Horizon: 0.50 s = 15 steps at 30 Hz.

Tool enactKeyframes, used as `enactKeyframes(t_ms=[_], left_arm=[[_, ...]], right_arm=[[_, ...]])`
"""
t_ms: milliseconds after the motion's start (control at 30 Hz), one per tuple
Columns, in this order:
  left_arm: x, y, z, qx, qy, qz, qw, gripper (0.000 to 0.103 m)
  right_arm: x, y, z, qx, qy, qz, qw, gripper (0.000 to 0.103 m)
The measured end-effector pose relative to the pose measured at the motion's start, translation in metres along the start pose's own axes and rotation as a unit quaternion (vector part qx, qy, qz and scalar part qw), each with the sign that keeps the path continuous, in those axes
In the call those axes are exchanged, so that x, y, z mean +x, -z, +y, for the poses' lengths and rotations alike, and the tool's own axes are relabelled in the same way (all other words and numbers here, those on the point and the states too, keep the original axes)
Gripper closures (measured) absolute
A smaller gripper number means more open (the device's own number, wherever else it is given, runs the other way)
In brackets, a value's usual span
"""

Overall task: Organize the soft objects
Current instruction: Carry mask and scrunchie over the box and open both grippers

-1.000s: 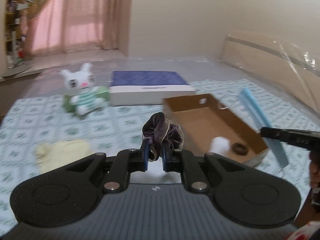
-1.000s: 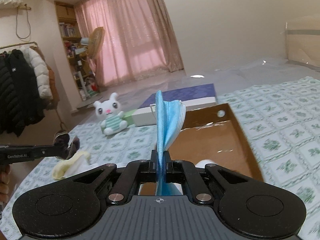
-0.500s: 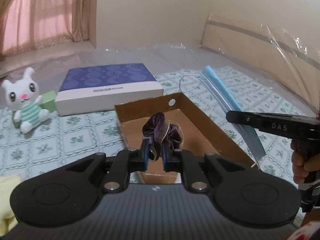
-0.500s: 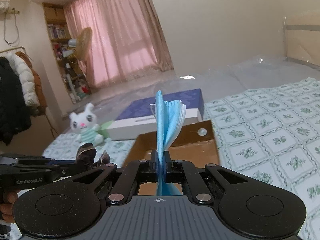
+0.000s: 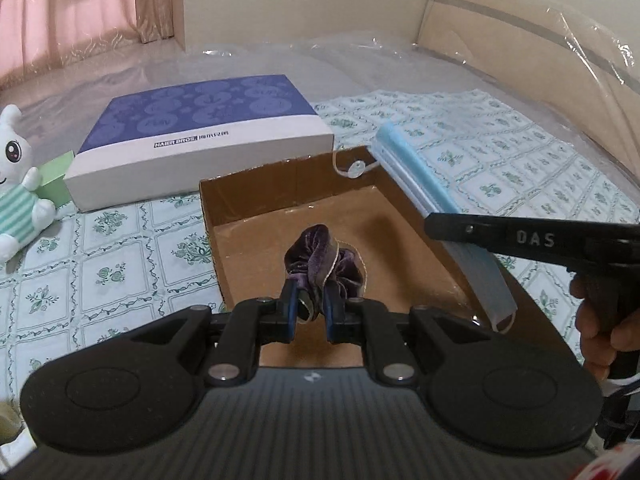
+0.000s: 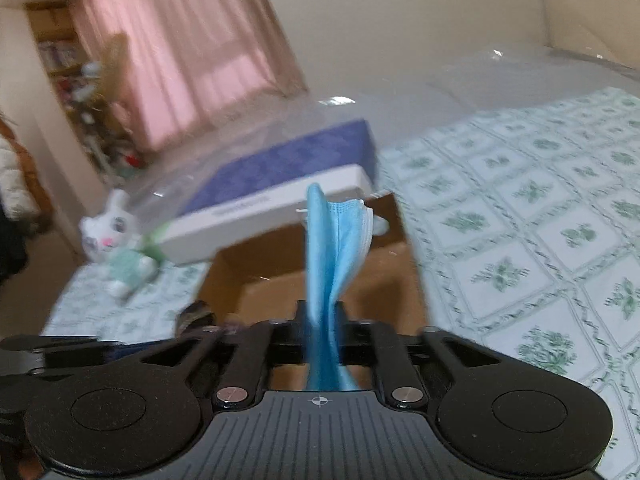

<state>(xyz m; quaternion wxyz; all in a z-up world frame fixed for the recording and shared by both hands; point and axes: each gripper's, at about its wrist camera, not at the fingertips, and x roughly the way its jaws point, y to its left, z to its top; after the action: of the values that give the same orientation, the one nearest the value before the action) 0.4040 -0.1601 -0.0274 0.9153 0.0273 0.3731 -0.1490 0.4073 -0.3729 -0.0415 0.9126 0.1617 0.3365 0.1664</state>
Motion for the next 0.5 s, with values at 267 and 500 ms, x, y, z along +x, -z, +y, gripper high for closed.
enactKeyframes(t_ms=[267,500], left_arm=[[0.014,0.0,0.0,0.006,-0.006,0.005,0.9999,0.085],[0.006,0.0,-0.001,0.007,0.0,-0.004,1.0,0.061]], right_arm=[[-0.013,0.007,-0.012,-0.003,0.001,-0.001,1.0,0.048],[-0.035,0.018,-0.013,-0.003,-0.001,0.003,1.0,0.047]])
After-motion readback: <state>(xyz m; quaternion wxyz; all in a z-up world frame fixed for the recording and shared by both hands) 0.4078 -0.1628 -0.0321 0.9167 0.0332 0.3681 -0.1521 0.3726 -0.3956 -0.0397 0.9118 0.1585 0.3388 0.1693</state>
